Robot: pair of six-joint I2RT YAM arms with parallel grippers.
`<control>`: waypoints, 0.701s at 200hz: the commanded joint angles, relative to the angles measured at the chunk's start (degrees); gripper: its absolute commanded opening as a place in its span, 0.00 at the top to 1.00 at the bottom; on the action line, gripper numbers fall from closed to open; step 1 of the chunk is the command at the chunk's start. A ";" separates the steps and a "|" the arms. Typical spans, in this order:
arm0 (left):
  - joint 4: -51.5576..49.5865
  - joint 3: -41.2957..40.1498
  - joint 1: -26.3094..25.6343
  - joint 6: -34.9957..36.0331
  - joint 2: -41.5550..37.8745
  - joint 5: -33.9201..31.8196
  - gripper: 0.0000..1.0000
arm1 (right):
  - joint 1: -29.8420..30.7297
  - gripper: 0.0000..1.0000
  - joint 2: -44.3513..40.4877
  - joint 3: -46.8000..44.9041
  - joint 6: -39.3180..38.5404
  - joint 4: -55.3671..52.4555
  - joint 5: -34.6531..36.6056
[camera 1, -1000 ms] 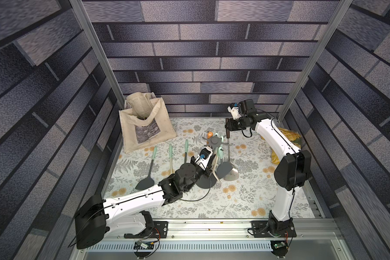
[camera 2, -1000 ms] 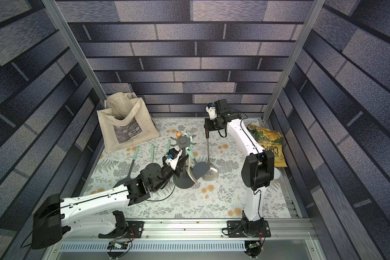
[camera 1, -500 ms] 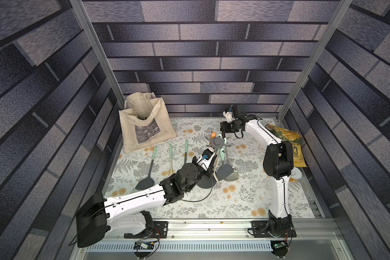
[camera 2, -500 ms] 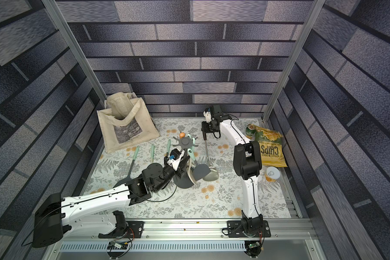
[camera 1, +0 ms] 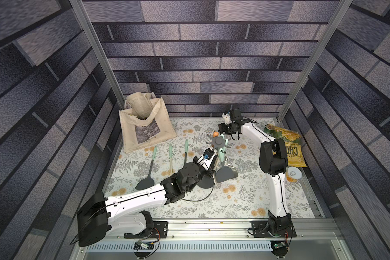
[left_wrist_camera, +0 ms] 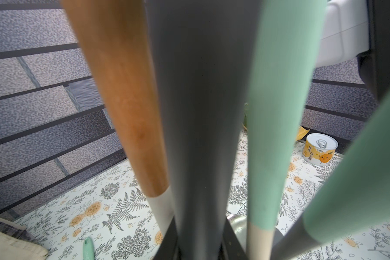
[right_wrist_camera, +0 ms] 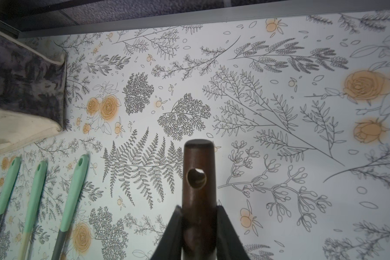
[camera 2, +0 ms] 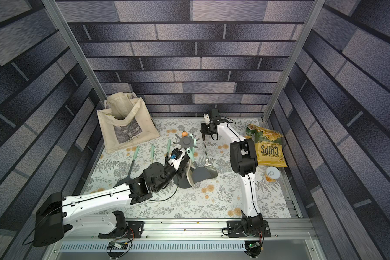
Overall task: Take the spatula off the kitchen utensil rack
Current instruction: Place the spatula at the center of the board.
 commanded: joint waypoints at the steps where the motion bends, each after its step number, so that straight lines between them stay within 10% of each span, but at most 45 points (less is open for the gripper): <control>1: -3.73 1.55 -0.21 4.39 0.85 -1.57 0.98 | -0.31 1.00 1.43 -1.37 3.39 5.24 0.65; 140: 0.16 -0.20 -0.13 4.26 0.97 -1.08 0.95 | -0.20 0.99 1.98 -10.52 9.61 13.91 0.48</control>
